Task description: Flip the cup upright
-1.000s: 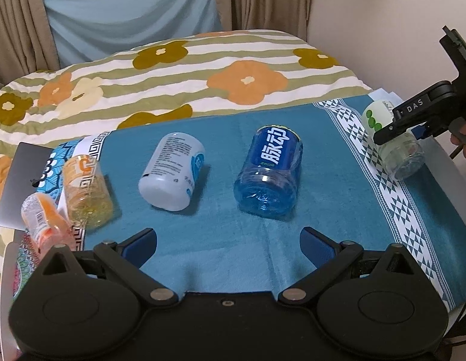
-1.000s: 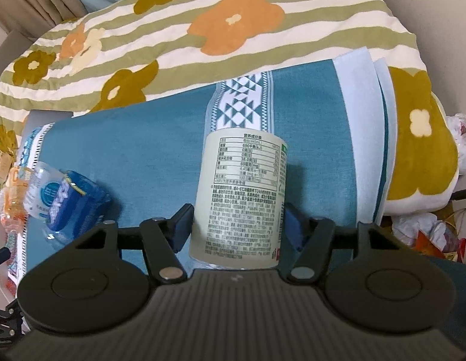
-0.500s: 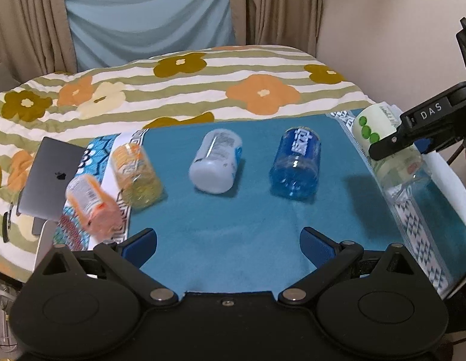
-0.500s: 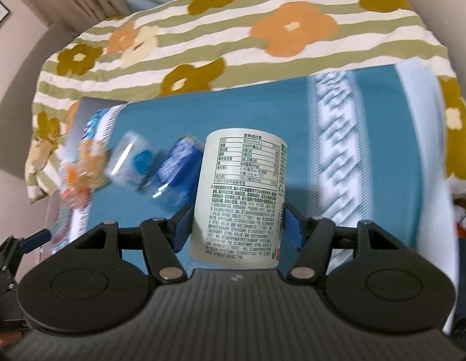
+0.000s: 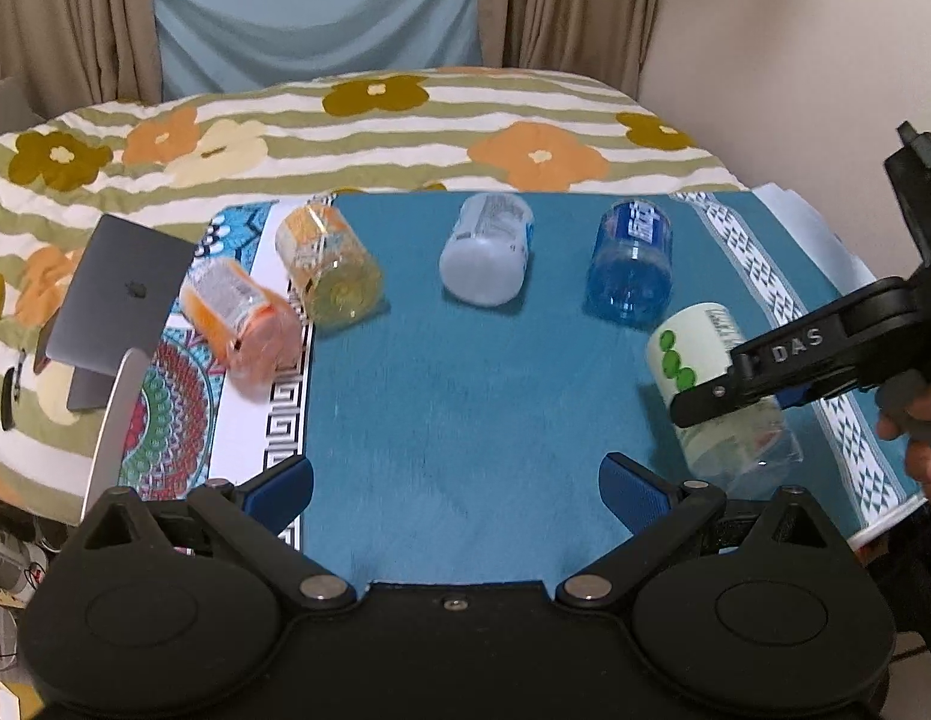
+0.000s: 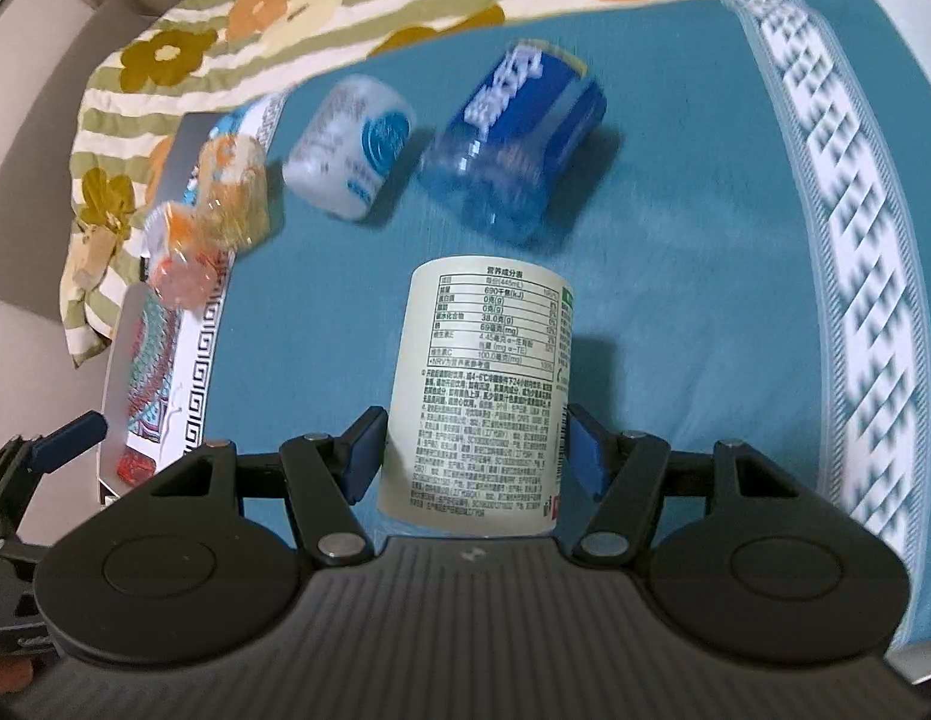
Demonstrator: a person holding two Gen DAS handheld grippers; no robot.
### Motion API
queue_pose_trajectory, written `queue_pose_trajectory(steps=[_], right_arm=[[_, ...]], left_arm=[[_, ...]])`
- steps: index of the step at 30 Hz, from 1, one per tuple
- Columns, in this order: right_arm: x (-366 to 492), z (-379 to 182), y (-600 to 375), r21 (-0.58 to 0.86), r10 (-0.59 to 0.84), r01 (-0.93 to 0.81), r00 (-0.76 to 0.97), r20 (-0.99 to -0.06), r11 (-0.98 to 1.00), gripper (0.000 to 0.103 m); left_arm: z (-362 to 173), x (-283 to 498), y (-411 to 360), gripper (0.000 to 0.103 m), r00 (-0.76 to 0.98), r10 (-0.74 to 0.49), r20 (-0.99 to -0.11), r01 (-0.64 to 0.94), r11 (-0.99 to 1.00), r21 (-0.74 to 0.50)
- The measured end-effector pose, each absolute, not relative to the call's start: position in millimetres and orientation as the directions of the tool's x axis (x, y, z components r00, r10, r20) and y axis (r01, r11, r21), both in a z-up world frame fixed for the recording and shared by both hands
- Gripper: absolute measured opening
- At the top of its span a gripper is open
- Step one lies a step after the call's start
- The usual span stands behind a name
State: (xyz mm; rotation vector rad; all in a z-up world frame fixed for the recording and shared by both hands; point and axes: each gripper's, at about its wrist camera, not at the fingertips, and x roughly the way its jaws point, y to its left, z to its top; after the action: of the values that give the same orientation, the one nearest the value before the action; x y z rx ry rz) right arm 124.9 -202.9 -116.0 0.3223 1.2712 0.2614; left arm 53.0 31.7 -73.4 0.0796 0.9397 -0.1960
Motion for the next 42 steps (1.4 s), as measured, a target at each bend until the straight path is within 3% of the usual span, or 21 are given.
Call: queue_pose_trajectory(steps=[11, 16, 27, 29, 36, 42], right_arm=[[121.9, -134.5, -176.4, 0.301, 0.289, 0.005, 0.263, -0.920, 0.954, 0.080], [122.9, -134.2, -173.5, 0.292, 0.277, 0.019, 0.269, -0.923, 0.956, 0.097], [121.2, -129.6, -174.8, 0.303, 0.285, 0.032, 0.261, -0.922, 0.952, 0.098], [120.3, -125.1, -176.2, 0.307, 0.287, 0.034, 0.266, -0.920, 0.951, 0.103], [108.3, -86.8, -204.5, 0.365, 0.312, 0.080, 0.372, -0.874, 0.927, 0.103], [84.0, -55.9, -249.5, 0.340, 0.250, 0.121, 0.460, -0.852, 0.933, 0.103]], left_arm=[[-81.1, 44.6, 44.3, 0.103, 0.539, -0.181, -0.823, 0.234, 0.970, -0.061], [-79.6, 43.9, 47.4, 0.103, 0.537, -0.186, -0.823, 0.232, 0.970, -0.068], [-71.4, 41.9, 44.1, 0.103, 0.542, -0.194, -0.818, 0.232, 0.970, -0.077], [-68.1, 41.5, 41.7, 0.103, 0.544, -0.195, -0.816, 0.234, 0.969, -0.075], [-46.6, 43.5, 22.2, 0.103, 0.553, -0.196, -0.809, 0.244, 0.967, -0.068], [-24.7, 66.3, -13.3, 0.103, 0.525, -0.225, -0.821, 0.271, 0.959, -0.089]])
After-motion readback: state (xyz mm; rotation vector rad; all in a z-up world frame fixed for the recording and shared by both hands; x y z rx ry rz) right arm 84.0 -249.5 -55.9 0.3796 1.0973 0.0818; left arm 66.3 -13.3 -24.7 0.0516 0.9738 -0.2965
